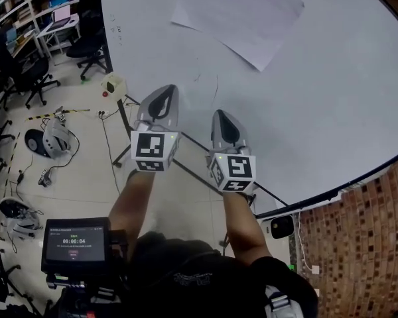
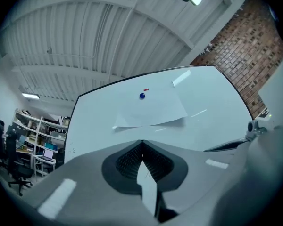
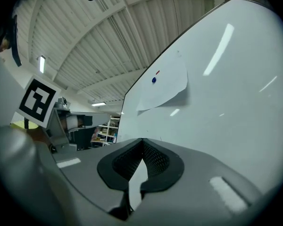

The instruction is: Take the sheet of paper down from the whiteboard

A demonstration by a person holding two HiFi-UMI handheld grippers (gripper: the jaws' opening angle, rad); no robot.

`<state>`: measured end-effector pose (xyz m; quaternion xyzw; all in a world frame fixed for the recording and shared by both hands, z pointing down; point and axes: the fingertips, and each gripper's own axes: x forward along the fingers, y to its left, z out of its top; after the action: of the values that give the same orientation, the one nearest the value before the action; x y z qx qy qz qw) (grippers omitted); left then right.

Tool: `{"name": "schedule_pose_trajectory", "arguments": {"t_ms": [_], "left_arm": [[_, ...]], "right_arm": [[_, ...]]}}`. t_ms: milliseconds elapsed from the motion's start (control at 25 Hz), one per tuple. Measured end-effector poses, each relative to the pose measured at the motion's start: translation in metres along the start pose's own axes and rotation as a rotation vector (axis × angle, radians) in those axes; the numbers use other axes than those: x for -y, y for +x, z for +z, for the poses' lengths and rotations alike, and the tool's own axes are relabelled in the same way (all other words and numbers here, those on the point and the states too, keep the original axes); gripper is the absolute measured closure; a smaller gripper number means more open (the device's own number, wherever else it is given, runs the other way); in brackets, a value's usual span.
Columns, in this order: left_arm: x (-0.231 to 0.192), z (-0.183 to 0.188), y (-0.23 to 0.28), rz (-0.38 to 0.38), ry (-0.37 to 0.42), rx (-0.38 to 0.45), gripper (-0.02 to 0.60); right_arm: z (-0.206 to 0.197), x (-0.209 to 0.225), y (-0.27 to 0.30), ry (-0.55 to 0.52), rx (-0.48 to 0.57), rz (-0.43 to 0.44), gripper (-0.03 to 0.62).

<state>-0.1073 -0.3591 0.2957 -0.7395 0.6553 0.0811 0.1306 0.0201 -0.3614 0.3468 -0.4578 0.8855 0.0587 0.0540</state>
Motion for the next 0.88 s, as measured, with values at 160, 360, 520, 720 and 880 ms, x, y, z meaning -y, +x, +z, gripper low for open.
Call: {"name": "schedule_pose_trajectory", "arguments": {"t_ms": [160,360,520,720,880], "left_arm": [[-0.01,0.02,0.036,-0.088,0.014,0.072,0.58],[-0.012,0.059,0.085,-0.237,0.097,0.163,0.569],[-0.01,0.089,0.129,-0.37,0.168,0.206,0.54],[0.022,0.141,0.141,-0.447,0.253,0.276,0.474],[0.029,0.166,0.152,-0.476,0.301,0.296,0.468]], "right_arm": [[0.02,0.008,0.013,0.018,0.044,-0.051,0.582],[0.037,0.031,0.024,0.089,0.102,-0.152,0.582],[0.05,0.044,0.036,0.102,0.192,-0.244,0.58],[0.076,0.057,0.008,0.175,0.3,-0.269,0.527],[0.09,0.069,-0.008,0.276,0.364,-0.25,0.463]]}}
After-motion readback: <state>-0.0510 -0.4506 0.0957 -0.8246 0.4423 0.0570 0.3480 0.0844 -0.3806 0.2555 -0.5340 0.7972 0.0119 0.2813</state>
